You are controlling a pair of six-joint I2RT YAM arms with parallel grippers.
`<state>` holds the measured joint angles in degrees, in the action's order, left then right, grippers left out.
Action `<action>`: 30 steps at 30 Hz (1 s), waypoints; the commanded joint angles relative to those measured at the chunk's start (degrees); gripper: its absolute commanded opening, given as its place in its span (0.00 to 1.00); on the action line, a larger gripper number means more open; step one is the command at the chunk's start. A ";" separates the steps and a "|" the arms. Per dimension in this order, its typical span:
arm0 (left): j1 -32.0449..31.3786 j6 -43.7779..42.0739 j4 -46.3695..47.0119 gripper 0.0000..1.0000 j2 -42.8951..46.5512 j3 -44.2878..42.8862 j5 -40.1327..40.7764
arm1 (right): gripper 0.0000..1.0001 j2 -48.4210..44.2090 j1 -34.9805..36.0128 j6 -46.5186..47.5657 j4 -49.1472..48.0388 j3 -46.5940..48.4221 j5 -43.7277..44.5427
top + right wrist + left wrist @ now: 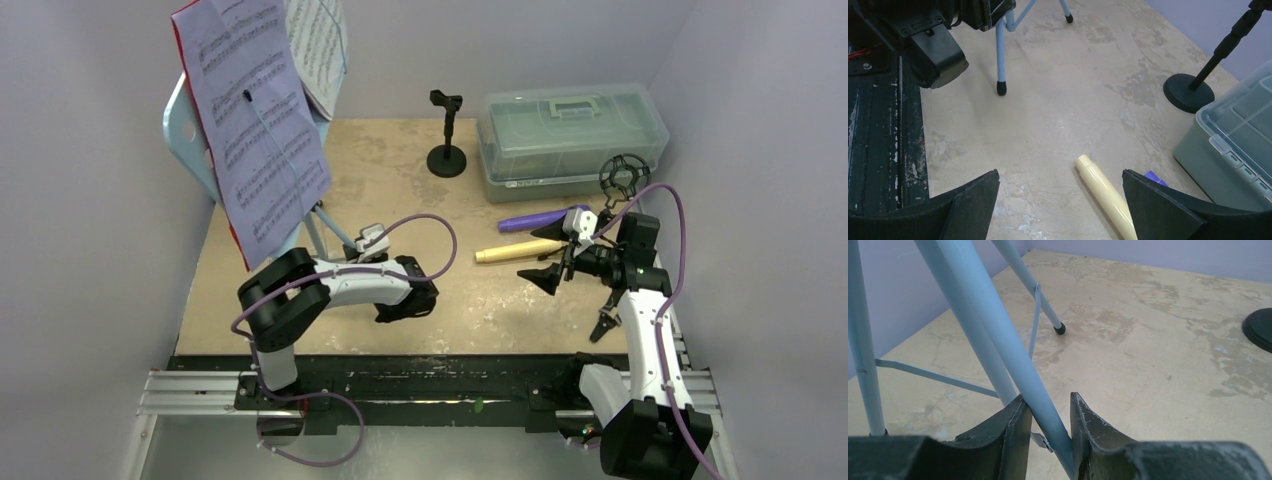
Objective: Pack up the instrument practice props
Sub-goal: Adjust the music stand at the center of the board.
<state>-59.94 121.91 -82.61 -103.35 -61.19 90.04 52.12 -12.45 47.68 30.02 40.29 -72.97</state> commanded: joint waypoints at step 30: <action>-5.89 31.55 1.04 0.00 -9.47 -0.26 13.85 | 0.96 -0.19 -0.15 1.27 0.92 2.04 -0.73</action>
<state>-64.82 122.19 -81.76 -108.79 -65.32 90.63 52.12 -12.45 47.86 30.04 40.29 -72.97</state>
